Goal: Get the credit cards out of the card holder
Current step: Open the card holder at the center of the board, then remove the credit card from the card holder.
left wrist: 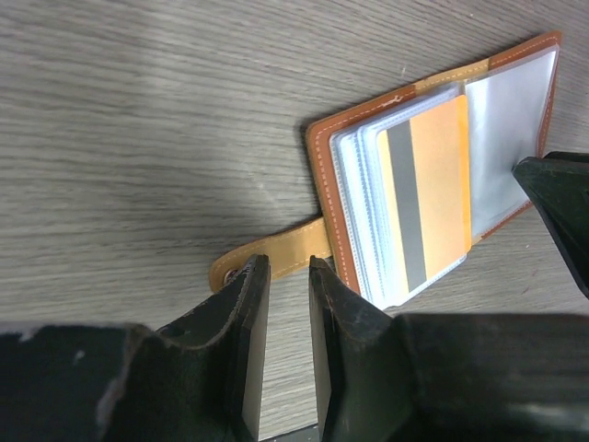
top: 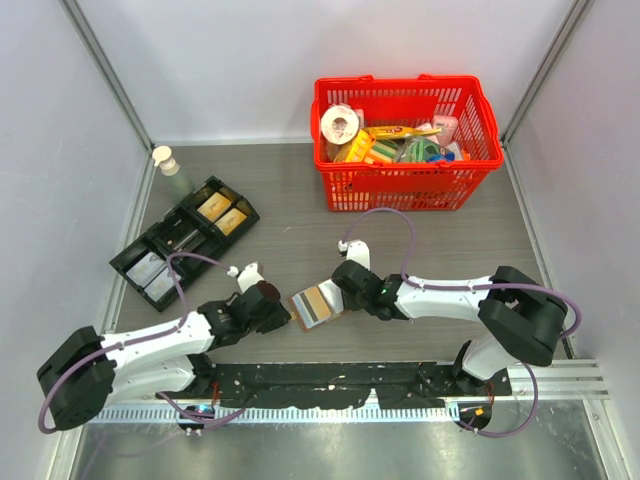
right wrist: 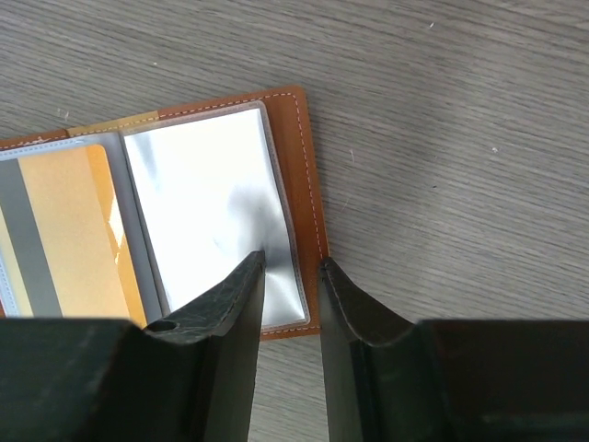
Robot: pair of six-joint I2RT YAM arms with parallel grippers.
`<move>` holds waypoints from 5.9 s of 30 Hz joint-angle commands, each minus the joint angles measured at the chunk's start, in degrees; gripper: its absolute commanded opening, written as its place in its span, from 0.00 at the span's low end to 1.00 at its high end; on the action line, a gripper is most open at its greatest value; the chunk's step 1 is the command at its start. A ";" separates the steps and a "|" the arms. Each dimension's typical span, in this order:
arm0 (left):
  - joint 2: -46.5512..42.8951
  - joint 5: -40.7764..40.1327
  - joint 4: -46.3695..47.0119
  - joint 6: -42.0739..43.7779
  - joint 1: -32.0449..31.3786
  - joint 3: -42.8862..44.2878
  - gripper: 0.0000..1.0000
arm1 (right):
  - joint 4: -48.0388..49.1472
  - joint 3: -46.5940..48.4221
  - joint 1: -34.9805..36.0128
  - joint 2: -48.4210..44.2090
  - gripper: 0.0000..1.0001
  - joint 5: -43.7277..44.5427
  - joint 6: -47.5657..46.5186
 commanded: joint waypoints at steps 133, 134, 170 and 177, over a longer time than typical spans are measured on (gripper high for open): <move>25.49 3.07 2.69 9.17 -0.29 11.75 0.00 | 64.64 -24.93 -18.18 3.46 0.01 -47.06 17.42; 25.49 2.90 2.51 9.17 -0.29 11.66 0.00 | 63.59 -25.11 -18.88 2.85 0.01 -47.16 17.24; 25.05 4.48 3.48 8.37 -0.64 11.57 0.00 | 61.82 -21.15 -20.12 7.15 0.31 -49.18 19.09; 25.40 4.39 3.48 8.37 -0.82 11.66 0.00 | 62.70 -21.42 -20.03 5.74 0.22 -50.49 18.91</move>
